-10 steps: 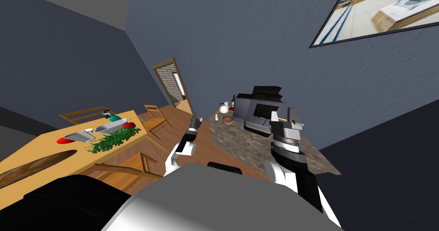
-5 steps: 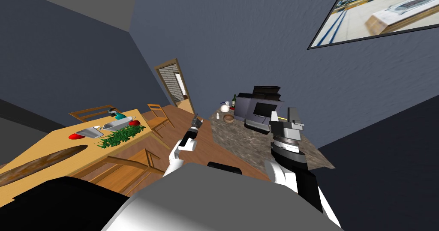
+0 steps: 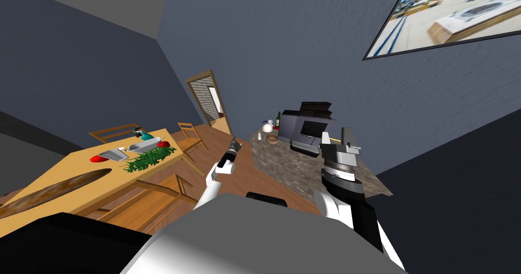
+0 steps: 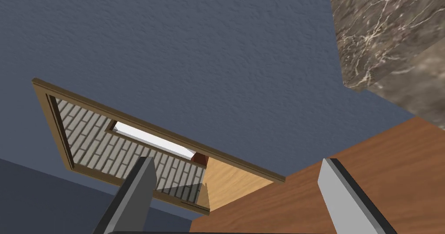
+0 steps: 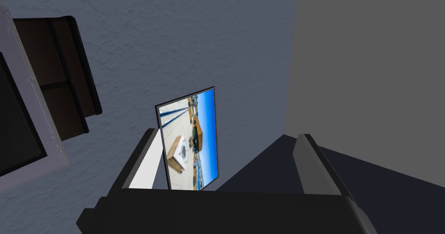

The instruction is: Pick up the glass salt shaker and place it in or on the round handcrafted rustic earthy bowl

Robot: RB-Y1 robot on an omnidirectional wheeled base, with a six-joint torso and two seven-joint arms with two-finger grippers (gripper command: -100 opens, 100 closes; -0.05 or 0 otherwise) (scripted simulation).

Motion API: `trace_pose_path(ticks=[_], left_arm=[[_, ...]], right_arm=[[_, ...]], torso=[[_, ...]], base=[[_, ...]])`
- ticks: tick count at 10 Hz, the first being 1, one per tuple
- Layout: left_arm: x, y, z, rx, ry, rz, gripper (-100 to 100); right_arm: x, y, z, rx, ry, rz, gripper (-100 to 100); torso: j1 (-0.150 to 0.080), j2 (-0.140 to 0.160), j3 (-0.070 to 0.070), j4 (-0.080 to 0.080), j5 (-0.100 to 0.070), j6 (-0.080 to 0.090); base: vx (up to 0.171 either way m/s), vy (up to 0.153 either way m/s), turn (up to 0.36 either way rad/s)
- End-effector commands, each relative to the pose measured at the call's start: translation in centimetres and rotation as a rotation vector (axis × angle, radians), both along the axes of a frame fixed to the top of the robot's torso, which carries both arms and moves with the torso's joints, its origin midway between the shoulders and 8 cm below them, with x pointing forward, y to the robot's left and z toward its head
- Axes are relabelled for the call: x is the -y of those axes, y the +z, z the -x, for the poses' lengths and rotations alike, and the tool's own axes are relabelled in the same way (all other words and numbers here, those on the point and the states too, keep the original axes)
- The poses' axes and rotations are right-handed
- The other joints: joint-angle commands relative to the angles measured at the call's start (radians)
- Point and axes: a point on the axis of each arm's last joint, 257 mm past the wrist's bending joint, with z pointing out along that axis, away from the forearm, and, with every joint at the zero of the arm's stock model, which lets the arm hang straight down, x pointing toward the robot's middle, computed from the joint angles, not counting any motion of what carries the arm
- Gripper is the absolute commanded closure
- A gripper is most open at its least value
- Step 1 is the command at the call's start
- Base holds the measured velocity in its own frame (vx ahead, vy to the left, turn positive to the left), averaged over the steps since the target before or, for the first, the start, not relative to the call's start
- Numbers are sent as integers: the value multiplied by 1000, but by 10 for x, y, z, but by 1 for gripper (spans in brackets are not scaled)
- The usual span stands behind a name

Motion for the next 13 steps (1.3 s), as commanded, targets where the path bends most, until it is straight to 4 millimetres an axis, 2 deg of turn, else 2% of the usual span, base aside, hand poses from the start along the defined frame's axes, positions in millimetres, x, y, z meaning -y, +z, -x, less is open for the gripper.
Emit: trace_pose_path(ticks=[1,2,3,4,5,8,9,10,13], left_arm=[[-6,-18,-9,-54,13,58,-100],[-6,-25,-9,-79,16,61,-100],[-9,-34,-20,-107,26,110,-100],[-9,-43,-18,-137,30,114,-100],[-11,-48,-29,-157,40,163,-100],[-13,-77,-36,-255,63,222,-100],[-13,-77,-36,-255,63,222,-100],[-13,-86,-44,-293,78,272,-100],[-11,-107,-50,-373,101,326,-100]], right_arm=[[0,0,0,0,0,0,0],[0,0,0,0,0,0,0],[0,0,0,0,0,0,0],[0,0,0,0,0,0,0],[0,0,0,0,0,0,0],[0,0,0,0,0,0,0],[0,0,0,0,0,0,0],[0,0,0,0,0,0,0],[0,0,0,0,0,0,0]], torso=[[0,0,0,0,0,0],[0,0,0,0,0,0],[0,0,0,0,0,0],[0,-1,-1,0,0,0],[0,-1,-1,0,0,0],[-1,-1,-1,0,0,0],[-1,-2,-1,0,0,0],[-1,-2,-1,0,0,0],[-1,-2,-1,0,0,0]], base=[[-59,4,17],[-40,4,6],[-34,0,11],[-33,3,6],[-39,-3,13],[-31,-7,6],[-8,-5,-2],[-15,-10,9],[-16,-15,4]])
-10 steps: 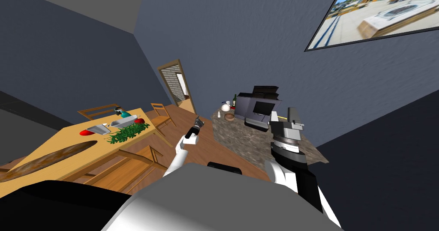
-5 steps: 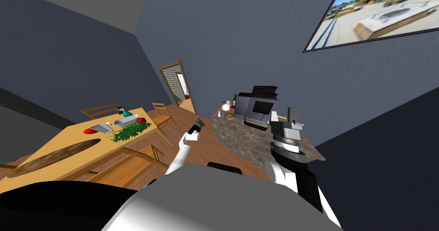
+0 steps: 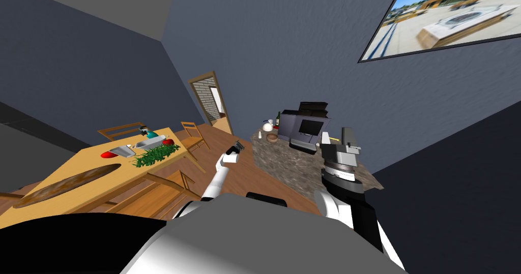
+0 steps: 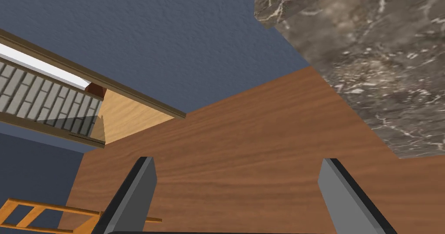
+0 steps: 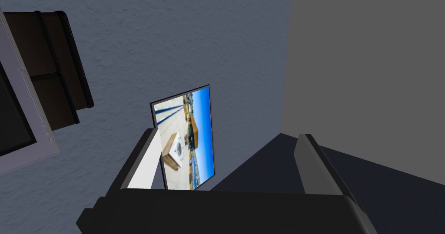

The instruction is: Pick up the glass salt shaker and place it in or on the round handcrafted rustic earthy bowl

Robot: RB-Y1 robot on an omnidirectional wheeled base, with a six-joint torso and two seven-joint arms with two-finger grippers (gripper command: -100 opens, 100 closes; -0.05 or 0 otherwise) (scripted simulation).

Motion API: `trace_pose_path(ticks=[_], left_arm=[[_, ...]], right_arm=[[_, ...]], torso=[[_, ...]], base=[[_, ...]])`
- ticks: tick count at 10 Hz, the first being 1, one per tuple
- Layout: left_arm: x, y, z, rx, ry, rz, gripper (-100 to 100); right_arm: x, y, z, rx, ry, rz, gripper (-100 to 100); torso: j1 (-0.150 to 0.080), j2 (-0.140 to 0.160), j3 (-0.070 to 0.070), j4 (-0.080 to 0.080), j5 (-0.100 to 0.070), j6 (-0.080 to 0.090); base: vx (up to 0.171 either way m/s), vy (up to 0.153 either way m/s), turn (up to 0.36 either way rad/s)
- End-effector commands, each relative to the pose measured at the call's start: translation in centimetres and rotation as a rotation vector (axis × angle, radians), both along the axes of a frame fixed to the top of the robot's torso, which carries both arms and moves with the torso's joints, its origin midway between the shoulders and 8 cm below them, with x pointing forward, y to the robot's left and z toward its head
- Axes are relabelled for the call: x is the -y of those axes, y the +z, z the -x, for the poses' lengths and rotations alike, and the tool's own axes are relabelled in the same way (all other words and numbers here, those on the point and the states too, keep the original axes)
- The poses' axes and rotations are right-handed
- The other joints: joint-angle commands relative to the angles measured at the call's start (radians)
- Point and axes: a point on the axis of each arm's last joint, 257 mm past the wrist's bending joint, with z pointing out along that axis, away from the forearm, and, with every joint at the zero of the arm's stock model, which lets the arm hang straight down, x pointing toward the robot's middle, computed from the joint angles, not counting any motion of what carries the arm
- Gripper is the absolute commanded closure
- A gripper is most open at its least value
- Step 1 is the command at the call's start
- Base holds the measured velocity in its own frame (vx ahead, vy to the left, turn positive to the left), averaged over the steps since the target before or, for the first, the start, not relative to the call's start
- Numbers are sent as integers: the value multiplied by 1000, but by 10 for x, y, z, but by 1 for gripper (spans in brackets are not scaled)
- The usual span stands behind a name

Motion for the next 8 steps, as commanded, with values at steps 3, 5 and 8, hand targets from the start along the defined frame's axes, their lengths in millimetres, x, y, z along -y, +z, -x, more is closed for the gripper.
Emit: trace_pose_path(ticks=[3,5,8], left_arm=[[4,-21,-14,-102,41,99,-100],[6,-30,-13,-141,42,105,-100],[12,-40,-23,-225,80,182,-100]], right_arm=[[0,0,0,0,0,0,0],[0,0,0,0,0,0,0],[0,0,0,0,0,0,0]], torso=[[0,-1,0,0,0,0],[0,-1,-1,0,0,0],[0,-2,-1,0,0,0]], base=[[-4,-20,3],[1,-14,0],[14,-20,1]])
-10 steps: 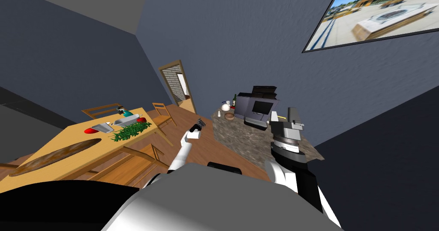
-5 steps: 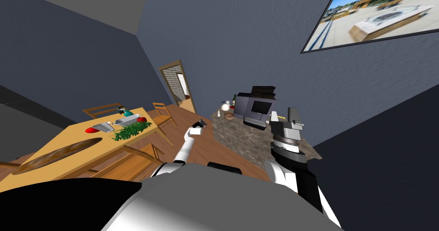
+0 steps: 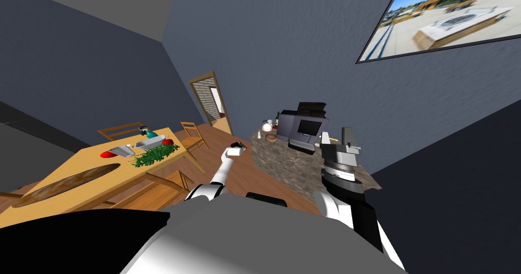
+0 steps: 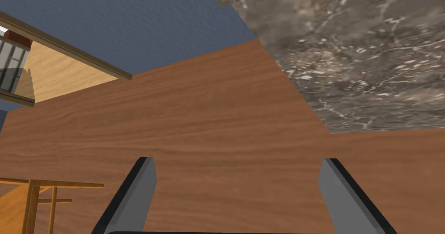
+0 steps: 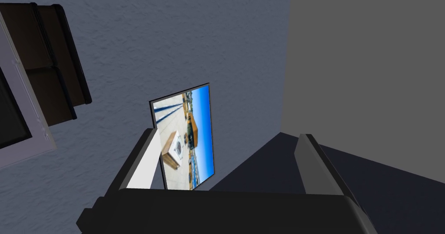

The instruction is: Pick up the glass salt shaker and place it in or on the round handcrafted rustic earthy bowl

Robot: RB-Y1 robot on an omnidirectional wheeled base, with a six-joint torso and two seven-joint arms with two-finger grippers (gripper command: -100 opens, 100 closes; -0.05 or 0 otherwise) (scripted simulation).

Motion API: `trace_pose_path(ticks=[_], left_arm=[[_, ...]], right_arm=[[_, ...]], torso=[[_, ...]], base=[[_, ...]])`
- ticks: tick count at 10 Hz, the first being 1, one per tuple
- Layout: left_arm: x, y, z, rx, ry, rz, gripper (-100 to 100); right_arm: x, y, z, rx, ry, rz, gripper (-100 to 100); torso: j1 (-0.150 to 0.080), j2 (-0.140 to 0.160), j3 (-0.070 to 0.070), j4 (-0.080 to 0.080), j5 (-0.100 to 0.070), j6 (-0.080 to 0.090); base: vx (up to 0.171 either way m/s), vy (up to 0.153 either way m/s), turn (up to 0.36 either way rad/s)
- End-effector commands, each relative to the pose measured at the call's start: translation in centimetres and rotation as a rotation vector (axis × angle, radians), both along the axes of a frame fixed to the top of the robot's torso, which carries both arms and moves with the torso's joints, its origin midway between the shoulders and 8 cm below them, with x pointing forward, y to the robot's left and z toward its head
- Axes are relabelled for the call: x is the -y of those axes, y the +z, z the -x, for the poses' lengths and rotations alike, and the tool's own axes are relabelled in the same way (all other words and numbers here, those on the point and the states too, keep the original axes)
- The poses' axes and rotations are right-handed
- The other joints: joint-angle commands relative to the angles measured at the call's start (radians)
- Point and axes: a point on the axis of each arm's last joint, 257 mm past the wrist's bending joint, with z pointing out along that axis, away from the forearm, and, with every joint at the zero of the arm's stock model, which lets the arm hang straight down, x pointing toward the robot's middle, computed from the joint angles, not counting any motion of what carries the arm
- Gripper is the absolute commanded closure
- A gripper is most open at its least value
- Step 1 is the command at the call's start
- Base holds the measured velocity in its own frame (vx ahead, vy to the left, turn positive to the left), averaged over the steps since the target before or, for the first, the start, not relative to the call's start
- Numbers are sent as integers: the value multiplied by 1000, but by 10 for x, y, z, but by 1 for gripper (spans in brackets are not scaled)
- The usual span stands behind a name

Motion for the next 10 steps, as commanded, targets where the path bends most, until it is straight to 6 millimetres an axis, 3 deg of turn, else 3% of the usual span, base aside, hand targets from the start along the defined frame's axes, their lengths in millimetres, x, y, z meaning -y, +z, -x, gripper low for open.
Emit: trace_pose_path(ticks=[1,10], left_arm=[[4,-7,0,-48,10,25,-100],[23,-12,-13,-280,98,158,-100]], right_arm=[[0,0,0,0,0,0,0],[0,0,0,0,0,0,0]], torso=[[0,0,0,0,0,0],[0,-2,-1,-1,0,0]], base=[[18,-21,0],[42,-25,-1]])
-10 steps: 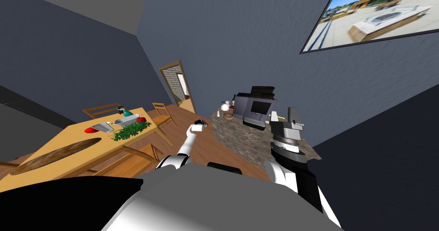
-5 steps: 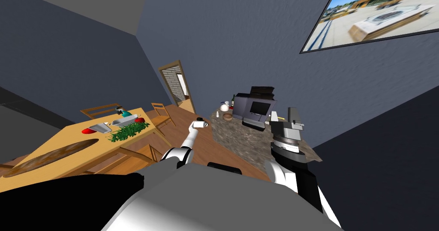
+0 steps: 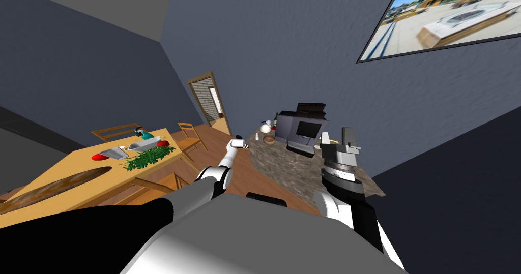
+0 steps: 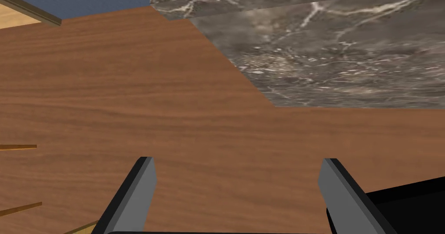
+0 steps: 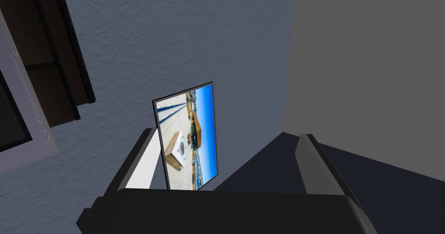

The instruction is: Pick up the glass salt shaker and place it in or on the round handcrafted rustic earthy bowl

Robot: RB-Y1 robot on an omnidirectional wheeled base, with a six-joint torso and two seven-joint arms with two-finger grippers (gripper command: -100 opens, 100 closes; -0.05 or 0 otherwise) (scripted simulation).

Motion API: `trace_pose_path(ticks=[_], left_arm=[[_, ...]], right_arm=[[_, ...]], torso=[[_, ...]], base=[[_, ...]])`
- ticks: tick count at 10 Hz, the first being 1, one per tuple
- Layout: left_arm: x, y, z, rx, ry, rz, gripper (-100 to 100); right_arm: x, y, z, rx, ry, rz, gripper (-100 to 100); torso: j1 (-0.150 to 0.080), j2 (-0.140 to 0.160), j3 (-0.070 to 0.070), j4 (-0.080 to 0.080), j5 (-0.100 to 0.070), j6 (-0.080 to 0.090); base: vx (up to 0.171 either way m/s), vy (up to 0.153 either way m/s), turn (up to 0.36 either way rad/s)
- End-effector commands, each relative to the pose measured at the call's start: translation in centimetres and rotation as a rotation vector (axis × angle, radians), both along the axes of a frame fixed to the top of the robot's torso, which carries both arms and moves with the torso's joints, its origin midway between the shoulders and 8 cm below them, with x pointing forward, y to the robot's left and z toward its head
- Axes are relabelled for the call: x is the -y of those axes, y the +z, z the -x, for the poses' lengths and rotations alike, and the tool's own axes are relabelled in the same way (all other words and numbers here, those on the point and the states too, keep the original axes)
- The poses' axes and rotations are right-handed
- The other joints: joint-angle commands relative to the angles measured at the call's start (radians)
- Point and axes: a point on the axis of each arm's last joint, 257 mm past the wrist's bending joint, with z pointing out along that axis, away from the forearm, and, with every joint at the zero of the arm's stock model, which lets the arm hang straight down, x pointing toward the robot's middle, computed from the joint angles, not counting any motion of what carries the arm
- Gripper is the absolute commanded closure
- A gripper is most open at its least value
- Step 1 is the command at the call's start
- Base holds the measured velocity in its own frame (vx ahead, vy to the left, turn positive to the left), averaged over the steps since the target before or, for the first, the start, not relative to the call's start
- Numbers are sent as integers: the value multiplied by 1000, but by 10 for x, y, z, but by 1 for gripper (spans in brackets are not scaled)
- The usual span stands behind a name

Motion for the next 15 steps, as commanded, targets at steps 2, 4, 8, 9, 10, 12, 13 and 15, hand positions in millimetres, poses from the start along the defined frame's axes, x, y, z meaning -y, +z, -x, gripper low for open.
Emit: trace_pose_path(ticks=[2,4,8,9,10,12,13,15], left_arm=[[5,3,0,-70,25,28,-100],[9,9,0,-115,38,43,-100],[17,24,1,-195,60,66,-100],[18,25,1,-198,59,66,-100],[21,32,1,-228,69,74,-100],[24,40,3,-259,78,81,-100],[26,46,3,-280,87,87,-100],[30,54,5,-308,93,92,-100]], right_arm=[[0,0,0,0,0,0,0],[0,0,0,0,0,0,0],[0,0,0,0,0,0,0],[0,0,0,0,0,0,0],[0,0,0,0,0,0,0],[0,0,0,0,0,0,0],[0,0,0,0,0,0,0],[0,0,0,0,0,0,0]], torso=[[0,0,0,0,0,0],[0,0,0,0,0,0],[0,0,0,0,0,0],[-1,-1,-1,0,0,0],[0,0,0,0,0,0],[-1,0,0,0,0,0],[-1,0,0,0,0,0],[-2,-2,-1,-1,0,0]], base=[[64,-28,-3],[64,-28,-5],[68,-26,-8],[66,-32,-7],[72,-37,-16],[63,-38,-12],[114,-64,-32],[81,-44,-9]])
